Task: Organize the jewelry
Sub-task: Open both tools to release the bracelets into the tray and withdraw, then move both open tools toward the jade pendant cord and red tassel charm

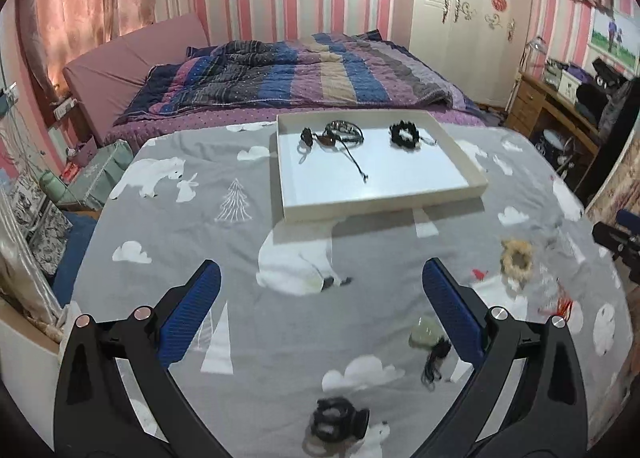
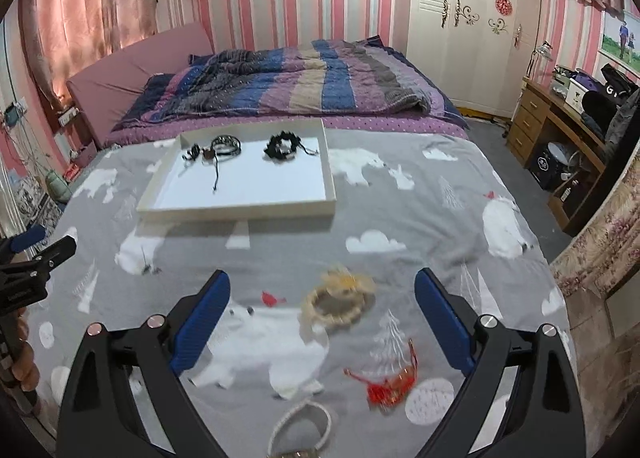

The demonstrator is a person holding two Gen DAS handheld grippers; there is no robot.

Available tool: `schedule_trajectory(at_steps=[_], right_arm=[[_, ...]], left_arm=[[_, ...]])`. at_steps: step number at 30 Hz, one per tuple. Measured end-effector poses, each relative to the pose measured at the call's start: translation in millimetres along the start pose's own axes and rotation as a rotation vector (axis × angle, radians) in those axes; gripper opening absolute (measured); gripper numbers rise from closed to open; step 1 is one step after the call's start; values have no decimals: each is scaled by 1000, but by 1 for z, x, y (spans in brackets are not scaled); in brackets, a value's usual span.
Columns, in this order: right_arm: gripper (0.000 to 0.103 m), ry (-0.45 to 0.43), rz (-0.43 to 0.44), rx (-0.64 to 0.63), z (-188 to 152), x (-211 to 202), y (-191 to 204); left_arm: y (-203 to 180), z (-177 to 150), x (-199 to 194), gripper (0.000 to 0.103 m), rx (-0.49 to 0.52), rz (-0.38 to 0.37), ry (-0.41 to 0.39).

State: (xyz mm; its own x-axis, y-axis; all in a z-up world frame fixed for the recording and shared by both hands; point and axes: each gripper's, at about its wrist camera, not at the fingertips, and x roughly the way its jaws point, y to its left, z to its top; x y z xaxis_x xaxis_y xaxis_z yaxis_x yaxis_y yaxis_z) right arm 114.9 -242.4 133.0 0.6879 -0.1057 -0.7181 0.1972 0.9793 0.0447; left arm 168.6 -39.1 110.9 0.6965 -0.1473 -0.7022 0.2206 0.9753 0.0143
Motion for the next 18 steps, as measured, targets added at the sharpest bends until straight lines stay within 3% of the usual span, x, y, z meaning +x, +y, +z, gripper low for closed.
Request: schedule_trajectory(at_steps=[12,18], right_arm=[[94,11,-49,-8,-36,-4,-12],[94,10,-45,17,-43,-6,-20]], left_arm=[[-22,-36,-2,100,76,-26,15],[-12,-35,-3,100,53,-28,28]])
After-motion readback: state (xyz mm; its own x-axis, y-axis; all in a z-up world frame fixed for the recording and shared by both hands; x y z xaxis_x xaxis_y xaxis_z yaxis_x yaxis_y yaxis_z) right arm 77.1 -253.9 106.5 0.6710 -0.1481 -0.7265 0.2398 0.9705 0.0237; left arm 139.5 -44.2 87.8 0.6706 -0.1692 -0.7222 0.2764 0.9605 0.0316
